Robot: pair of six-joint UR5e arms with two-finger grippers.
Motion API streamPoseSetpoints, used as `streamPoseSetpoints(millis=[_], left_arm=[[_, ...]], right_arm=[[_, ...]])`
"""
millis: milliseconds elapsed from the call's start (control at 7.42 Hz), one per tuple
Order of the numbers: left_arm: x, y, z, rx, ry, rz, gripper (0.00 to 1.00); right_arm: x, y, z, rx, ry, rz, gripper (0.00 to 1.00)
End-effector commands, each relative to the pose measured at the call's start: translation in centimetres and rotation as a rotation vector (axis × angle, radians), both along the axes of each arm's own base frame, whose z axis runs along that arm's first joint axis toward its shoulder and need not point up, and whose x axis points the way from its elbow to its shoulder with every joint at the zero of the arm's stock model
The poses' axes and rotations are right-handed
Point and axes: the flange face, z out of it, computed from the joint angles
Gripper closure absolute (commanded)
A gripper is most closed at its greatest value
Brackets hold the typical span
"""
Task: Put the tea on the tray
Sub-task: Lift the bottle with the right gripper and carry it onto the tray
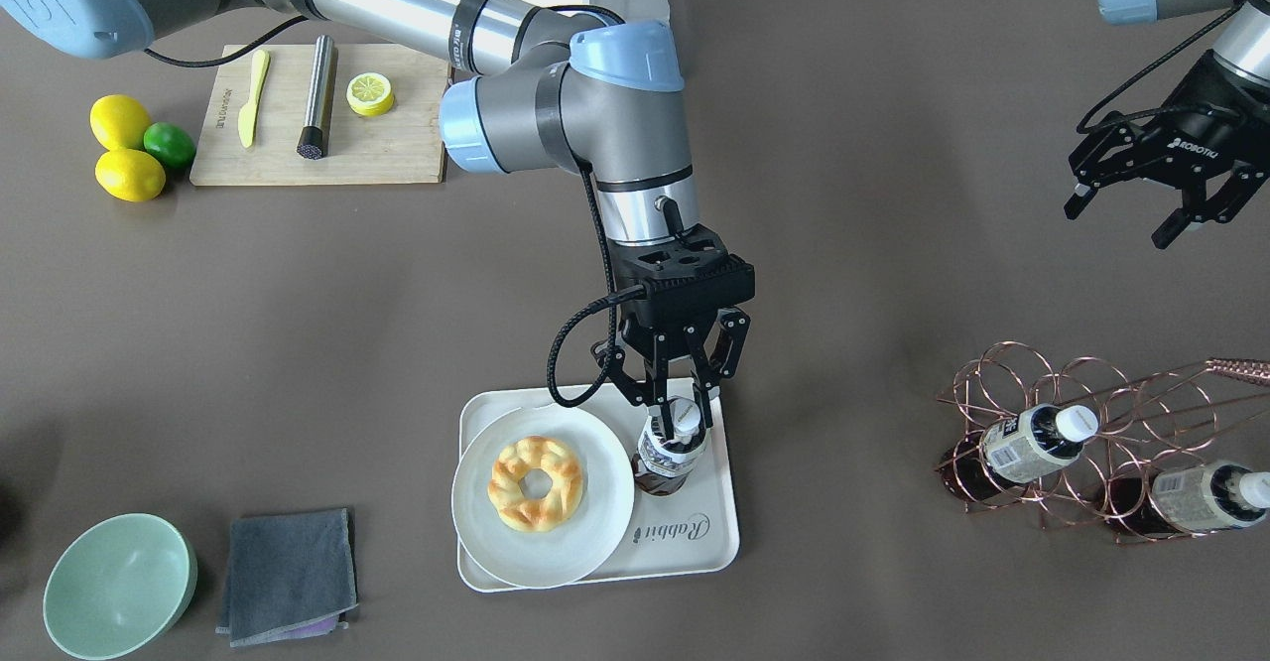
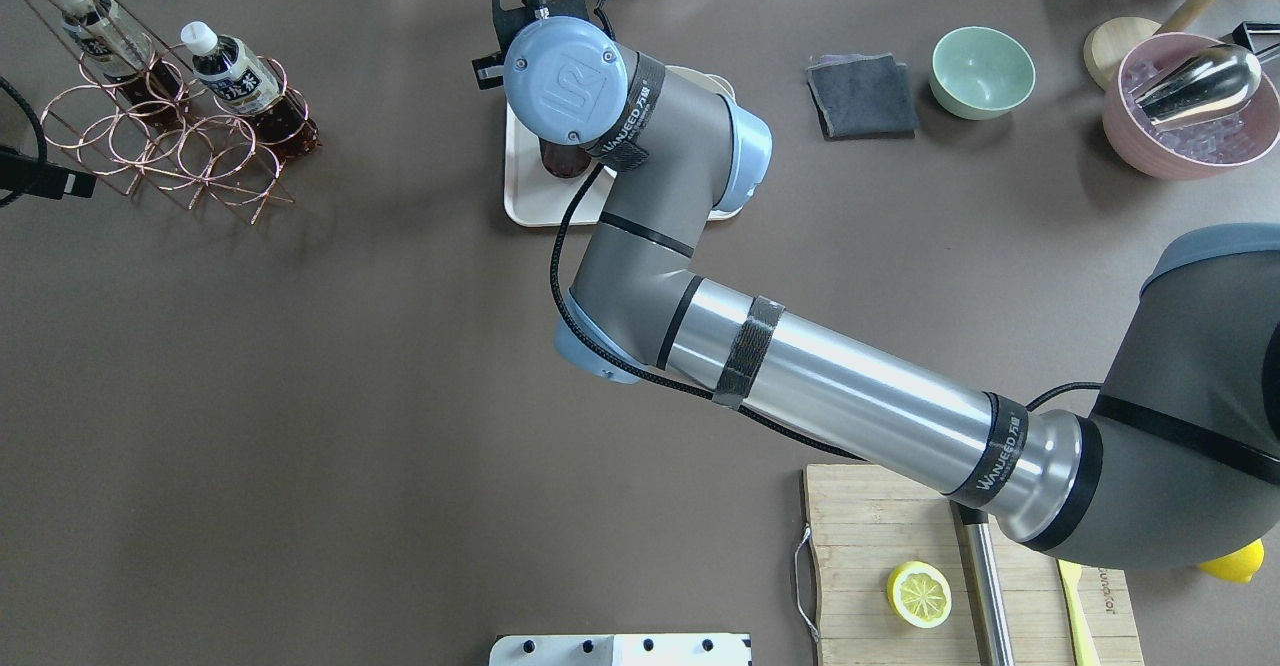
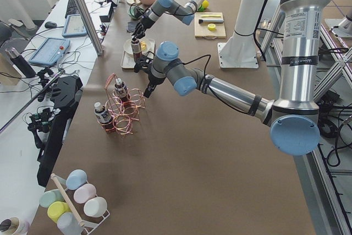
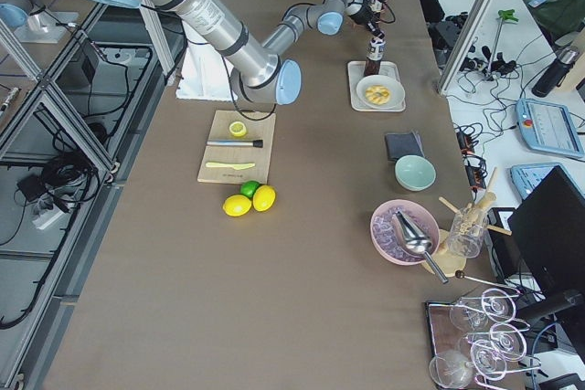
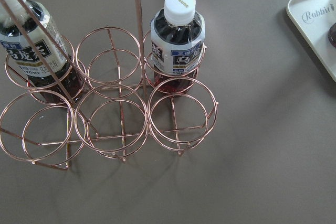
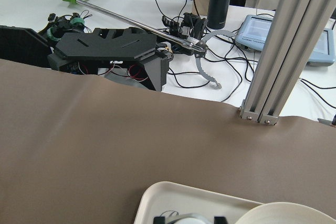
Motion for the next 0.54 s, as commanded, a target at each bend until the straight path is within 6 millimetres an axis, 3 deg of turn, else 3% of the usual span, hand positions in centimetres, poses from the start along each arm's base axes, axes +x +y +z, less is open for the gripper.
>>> streamPoseSetpoints(millis=[0,404], left_arm=[[0.0,0.0,0.1,-0.001,-0.001,0.000,0.02],[0.0,0.0,0.0,0.000,0.001,0.001,0.02]], right_arm=[[0.0,0.1,0.0,0.011,-0.015,0.000,0.02],[1.2,0.2,-1.4,0.019,-0.053,0.002,0.00]])
